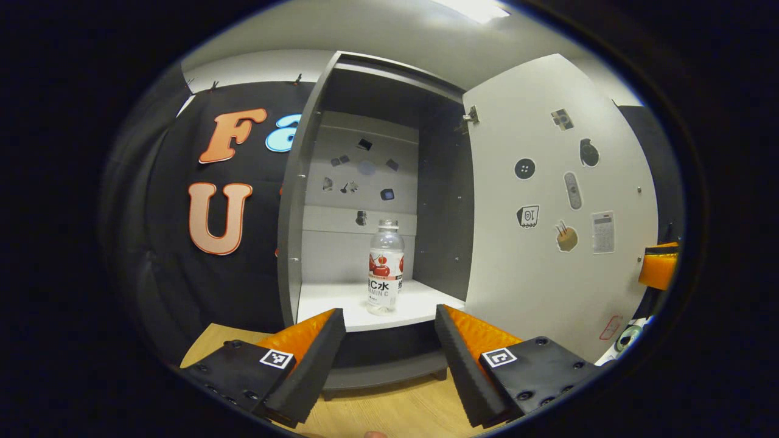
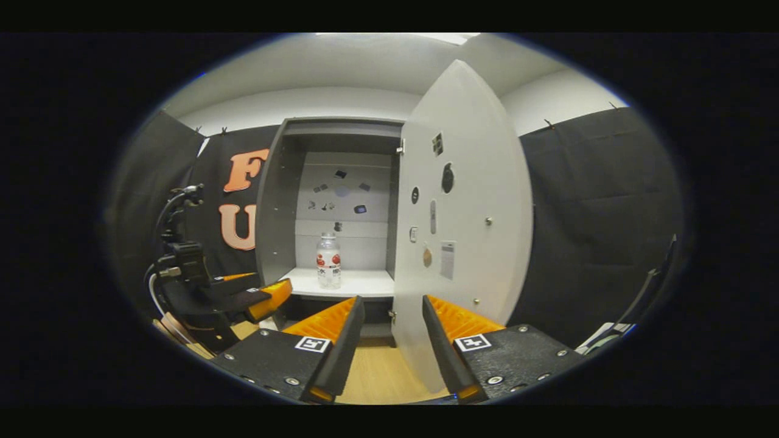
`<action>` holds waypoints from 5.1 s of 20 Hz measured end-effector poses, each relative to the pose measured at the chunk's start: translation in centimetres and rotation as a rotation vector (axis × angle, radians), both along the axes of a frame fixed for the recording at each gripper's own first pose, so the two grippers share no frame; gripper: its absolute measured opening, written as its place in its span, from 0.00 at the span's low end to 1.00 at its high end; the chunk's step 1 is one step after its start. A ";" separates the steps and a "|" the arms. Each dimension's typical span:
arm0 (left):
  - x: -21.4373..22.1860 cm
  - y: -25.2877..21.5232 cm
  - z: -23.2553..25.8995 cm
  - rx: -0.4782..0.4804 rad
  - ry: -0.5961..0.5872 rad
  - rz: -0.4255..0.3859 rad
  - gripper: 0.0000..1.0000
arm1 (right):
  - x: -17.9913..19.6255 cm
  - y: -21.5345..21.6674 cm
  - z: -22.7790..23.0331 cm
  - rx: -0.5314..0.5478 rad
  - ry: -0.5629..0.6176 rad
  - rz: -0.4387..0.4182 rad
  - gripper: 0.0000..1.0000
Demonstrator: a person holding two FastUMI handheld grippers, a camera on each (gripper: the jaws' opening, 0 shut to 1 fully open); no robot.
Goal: Open the cabinet door with the right hand, grasp the bottle in the cabinet with the left hand and place it on the coaster, then close the cabinet door with the right hand.
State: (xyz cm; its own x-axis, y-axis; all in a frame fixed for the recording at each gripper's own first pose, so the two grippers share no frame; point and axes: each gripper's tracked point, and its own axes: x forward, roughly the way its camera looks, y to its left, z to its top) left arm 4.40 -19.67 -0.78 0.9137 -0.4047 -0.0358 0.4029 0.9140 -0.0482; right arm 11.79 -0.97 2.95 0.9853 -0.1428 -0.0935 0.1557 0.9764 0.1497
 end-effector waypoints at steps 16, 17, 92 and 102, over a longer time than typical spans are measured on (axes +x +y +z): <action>15.8 -5.3 -2.6 0.029 0.007 -0.156 0.96 | 2.8 -0.1 -0.8 0.021 0.012 -0.127 0.93; 16.4 -5.8 -2.8 0.029 0.011 -0.166 0.96 | 2.9 0.0 -1.0 0.022 0.016 -0.131 0.93; -7.6 17.9 -31.2 0.090 0.207 0.091 0.81 | -0.8 4.6 -4.6 -0.107 0.078 0.065 0.95; -8.6 17.4 -33.9 0.159 0.211 0.046 0.81 | -1.0 5.4 -6.2 -0.083 0.144 0.073 0.95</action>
State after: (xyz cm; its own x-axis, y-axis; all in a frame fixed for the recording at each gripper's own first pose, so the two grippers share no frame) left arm -4.18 -2.27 -34.70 0.8966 -0.3372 -0.2870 0.3573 0.9338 0.0192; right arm 10.75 4.47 -3.24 0.9706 -0.0848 -0.2251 0.0982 0.9940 0.0492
